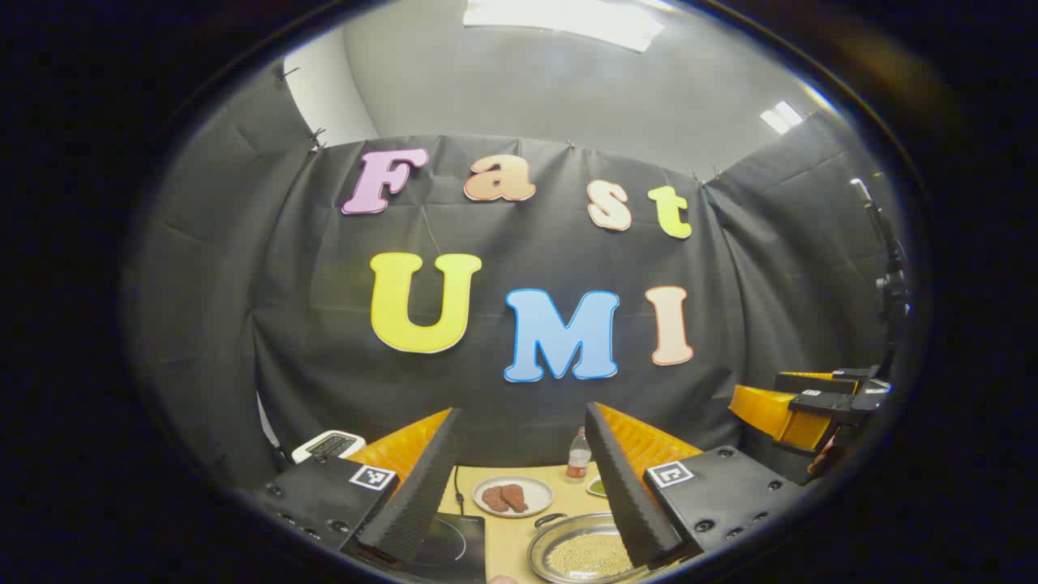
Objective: First push the handle of the pot to place it horizontally, then grasp the pot with both hands and set it on the induction cooktop.
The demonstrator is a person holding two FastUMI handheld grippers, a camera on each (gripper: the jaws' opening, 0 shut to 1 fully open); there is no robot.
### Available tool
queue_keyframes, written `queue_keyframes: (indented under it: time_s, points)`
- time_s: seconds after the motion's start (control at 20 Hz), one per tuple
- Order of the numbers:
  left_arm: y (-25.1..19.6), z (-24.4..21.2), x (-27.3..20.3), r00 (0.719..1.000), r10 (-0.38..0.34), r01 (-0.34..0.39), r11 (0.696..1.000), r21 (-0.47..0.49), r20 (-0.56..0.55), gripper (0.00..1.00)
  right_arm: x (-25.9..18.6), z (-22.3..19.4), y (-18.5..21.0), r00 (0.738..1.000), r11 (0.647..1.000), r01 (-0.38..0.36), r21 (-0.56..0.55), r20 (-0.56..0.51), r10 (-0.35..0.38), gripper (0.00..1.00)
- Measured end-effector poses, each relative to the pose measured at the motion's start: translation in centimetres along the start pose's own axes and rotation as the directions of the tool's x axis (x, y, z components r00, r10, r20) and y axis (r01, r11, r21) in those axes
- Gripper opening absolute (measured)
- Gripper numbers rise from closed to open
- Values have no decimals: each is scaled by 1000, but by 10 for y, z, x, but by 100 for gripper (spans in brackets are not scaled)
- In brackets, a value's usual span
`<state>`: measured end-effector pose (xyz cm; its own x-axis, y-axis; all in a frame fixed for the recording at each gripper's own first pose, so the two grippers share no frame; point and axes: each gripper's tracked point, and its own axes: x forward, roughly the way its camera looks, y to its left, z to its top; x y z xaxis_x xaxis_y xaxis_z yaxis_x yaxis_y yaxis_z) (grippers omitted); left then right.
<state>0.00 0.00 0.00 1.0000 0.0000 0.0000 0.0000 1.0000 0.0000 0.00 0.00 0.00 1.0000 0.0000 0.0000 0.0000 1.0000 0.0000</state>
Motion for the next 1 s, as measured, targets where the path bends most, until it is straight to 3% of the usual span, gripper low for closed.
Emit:
queue_keyframes:
  time_s: [0.3, 1.0]
  points:
    - [-2, 2, 4, 1000, 3, -3, 1000, 11, 3, 94, 4, -2, -2, 1000, 1000, -3, -4, -7, 3, 96]
    - [9, -13, 17, 999, -1, 1, 1000, -3, -37, 99, 13, -26, -5, 999, 1000, 4, -15, -52, -4, 97]
